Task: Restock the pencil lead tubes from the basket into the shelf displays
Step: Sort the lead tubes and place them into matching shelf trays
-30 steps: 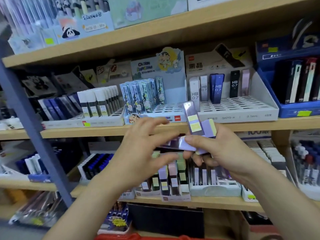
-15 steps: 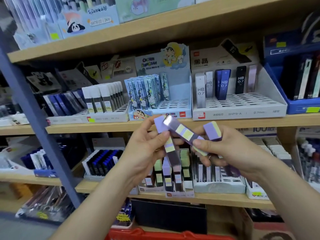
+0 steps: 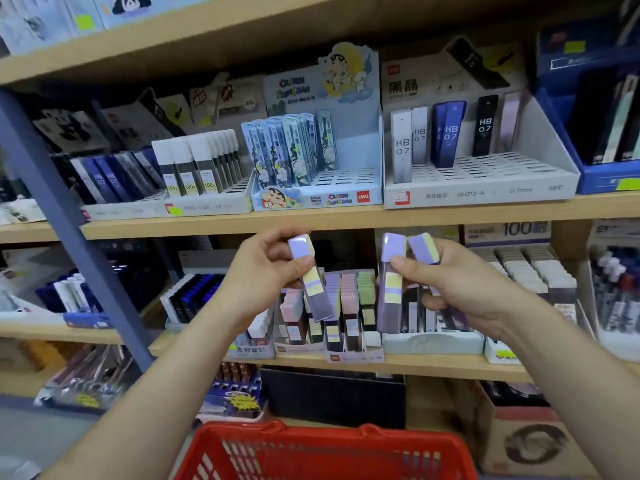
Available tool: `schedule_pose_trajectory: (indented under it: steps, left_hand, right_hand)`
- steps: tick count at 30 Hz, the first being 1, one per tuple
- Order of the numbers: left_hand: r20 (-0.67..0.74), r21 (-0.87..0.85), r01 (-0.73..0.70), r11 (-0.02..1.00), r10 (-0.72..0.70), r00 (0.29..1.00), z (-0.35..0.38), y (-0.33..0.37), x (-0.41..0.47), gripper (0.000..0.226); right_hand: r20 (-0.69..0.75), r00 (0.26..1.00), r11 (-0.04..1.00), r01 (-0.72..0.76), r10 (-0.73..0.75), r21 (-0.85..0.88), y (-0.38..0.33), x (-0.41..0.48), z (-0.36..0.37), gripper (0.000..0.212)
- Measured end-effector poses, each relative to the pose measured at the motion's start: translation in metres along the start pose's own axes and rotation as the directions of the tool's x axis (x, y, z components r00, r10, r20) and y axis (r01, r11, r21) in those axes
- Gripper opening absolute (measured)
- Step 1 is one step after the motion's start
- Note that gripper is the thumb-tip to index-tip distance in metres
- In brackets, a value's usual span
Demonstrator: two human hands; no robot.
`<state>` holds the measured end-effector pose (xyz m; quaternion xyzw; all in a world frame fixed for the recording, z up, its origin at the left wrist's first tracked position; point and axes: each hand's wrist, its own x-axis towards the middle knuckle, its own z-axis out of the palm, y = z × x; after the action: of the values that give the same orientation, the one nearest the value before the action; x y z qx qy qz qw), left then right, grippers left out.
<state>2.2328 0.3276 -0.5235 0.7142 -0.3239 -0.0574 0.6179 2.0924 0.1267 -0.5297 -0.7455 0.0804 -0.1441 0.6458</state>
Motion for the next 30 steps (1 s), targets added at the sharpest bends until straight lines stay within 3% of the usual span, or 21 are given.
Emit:
schedule_pose_trajectory:
  steps: [4, 10, 13, 15, 21, 24, 30]
  left_hand:
    - [0.0, 0.243, -0.074, 0.967, 0.077, 0.997, 0.002, -0.013, 0.002, 0.03]
    - [-0.058, 0.467, -0.086, 0.88, 0.127, 0.99, -0.008, -0.034, 0.009, 0.029]
    - [-0.056, 0.476, -0.087, 0.875, 0.129, 0.99, -0.013, -0.04, 0.011, 0.029]
    - [-0.061, 0.43, -0.076, 0.9, 0.113, 0.992, -0.016, -0.04, 0.013, 0.029]
    - [-0.091, 0.298, -0.019, 0.954, 0.048, 0.995, -0.036, -0.042, 0.017, 0.03]
    - [-0.084, 0.322, -0.02, 0.947, 0.05, 0.995, -0.044, -0.046, 0.018, 0.028]
    - [-0.028, 0.457, -0.021, 0.889, 0.037, 0.999, -0.049, -0.059, 0.019, 0.03]
  right_hand:
    - [-0.003, 0.996, 0.991, -0.086, 0.086, -0.107, 0.017, 0.004, 0.002, 0.016]
    - [-0.041, 0.98, 0.974, -0.191, 0.197, 0.125, 0.035, 0.008, 0.014, 0.01]
    - [-0.056, 0.976, 0.974, -0.205, 0.211, 0.095, 0.042, 0.011, 0.02, 0.017]
    - [-0.035, 0.985, 0.986, -0.168, 0.167, -0.001, 0.044, 0.012, 0.025, 0.02]
    - [-0.026, 0.986, 0.983, -0.166, 0.164, -0.076, 0.051, 0.014, 0.037, 0.024]
    - [0.034, 0.986, 0.984, -0.16, 0.163, -0.083, 0.055, 0.017, 0.04, 0.016]
    - [-0.077, 0.989, 0.984, -0.134, 0.125, -0.115, 0.066, 0.031, 0.043, 0.025]
